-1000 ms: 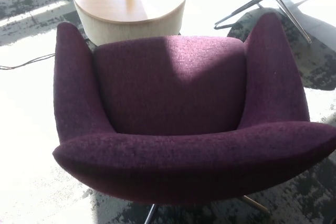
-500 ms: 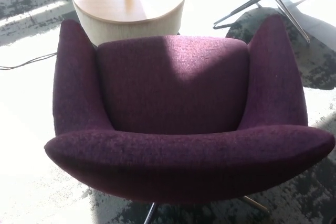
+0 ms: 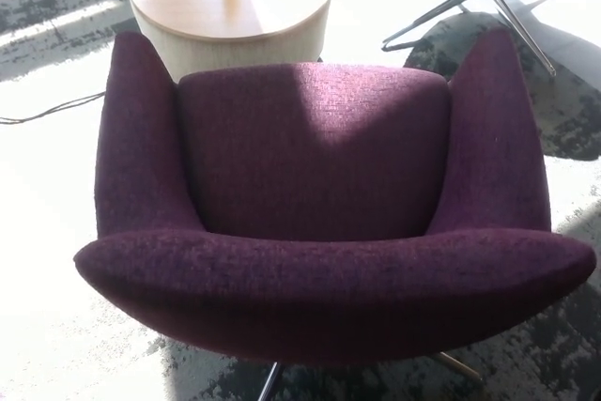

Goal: The robot stands in front of a sofa and uses its left hand to push the left side of the sofa

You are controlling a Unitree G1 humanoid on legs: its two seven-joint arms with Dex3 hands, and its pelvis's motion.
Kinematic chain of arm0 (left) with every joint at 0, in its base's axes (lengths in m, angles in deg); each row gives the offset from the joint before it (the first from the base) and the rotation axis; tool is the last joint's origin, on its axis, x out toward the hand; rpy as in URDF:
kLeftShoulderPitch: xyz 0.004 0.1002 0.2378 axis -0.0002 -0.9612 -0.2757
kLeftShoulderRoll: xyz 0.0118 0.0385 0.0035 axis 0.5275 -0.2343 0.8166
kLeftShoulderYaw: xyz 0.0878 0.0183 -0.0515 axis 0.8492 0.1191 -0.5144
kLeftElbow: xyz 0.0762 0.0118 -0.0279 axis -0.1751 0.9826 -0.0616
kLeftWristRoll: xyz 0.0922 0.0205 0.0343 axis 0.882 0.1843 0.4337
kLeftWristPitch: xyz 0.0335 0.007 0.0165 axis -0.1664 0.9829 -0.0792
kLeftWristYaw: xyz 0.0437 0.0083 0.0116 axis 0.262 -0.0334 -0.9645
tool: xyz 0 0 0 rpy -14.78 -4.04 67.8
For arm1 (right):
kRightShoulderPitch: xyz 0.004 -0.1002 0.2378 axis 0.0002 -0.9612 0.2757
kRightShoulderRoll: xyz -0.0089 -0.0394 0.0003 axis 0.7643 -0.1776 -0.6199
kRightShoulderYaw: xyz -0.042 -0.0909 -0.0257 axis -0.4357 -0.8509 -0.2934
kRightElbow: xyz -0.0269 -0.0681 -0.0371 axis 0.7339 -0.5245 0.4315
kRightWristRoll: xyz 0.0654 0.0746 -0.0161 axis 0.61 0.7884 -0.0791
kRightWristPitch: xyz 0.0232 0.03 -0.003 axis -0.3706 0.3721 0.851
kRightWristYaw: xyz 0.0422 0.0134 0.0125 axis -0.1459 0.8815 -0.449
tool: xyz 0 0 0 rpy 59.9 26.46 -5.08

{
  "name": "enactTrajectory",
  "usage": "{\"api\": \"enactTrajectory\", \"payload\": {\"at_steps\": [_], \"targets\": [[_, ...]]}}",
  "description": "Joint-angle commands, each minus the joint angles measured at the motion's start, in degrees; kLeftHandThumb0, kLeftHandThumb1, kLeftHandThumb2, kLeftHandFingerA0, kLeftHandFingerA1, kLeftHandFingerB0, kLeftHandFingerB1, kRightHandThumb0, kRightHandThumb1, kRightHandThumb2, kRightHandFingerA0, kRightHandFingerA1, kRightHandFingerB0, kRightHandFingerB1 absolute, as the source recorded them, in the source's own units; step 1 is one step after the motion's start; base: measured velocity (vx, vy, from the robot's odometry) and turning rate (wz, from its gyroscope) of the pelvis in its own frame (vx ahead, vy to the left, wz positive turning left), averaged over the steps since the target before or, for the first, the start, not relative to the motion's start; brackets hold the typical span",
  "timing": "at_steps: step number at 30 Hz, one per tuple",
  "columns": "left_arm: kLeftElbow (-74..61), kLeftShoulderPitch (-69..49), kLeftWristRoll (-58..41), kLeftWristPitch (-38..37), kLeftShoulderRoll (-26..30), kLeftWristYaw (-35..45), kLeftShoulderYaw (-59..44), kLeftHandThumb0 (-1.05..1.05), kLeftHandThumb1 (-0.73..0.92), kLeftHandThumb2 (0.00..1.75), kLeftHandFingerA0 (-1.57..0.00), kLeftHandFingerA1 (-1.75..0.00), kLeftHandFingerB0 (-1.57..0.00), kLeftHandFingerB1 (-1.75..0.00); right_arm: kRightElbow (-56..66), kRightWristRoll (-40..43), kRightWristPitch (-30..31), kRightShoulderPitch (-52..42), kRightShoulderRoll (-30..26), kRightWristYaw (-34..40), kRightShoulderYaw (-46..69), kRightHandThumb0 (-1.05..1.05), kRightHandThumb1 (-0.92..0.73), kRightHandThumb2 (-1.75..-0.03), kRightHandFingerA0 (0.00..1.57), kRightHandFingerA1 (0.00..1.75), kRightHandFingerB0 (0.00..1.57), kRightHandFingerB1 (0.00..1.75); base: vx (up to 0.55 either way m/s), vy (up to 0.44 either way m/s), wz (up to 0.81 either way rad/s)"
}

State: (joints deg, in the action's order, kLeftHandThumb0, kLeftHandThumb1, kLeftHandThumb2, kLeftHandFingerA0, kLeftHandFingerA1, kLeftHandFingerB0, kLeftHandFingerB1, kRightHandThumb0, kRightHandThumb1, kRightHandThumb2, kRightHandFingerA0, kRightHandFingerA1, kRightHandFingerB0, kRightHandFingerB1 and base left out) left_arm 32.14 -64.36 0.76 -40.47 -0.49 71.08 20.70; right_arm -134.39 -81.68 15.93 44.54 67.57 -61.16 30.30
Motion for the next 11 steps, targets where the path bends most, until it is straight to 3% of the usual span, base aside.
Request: {"api": "enactTrajectory", "payload": {"at_steps": [1, 11], "targets": [[1.32, 0.66, 4.76, -4.15, 1.71, -4.61, 2.10, -0.72, 0.92, 0.70, -0.32, -0.38, -0.21, -0.31, -0.63, 0.81, 0.26, -0.11, -0.92, 0.28, 0.98, -0.63, -0.63, -0.60, 0.83, 0.48, 0.71, 0.43, 0.00, 0.000, 0.00], [2.60, 1.65, 7.26, -3.93, 1.16, -6.83, 4.38, -0.70, 0.91, 0.69, -0.35, -0.38, -0.25, -0.32, -0.92, 1.50, -0.66, -1.48, -1.72, -0.79, 2.64, -0.62, -0.64, -0.60, 0.82, 0.48, 0.71, 0.44, 0.00, 0.000, 0.00]]}}
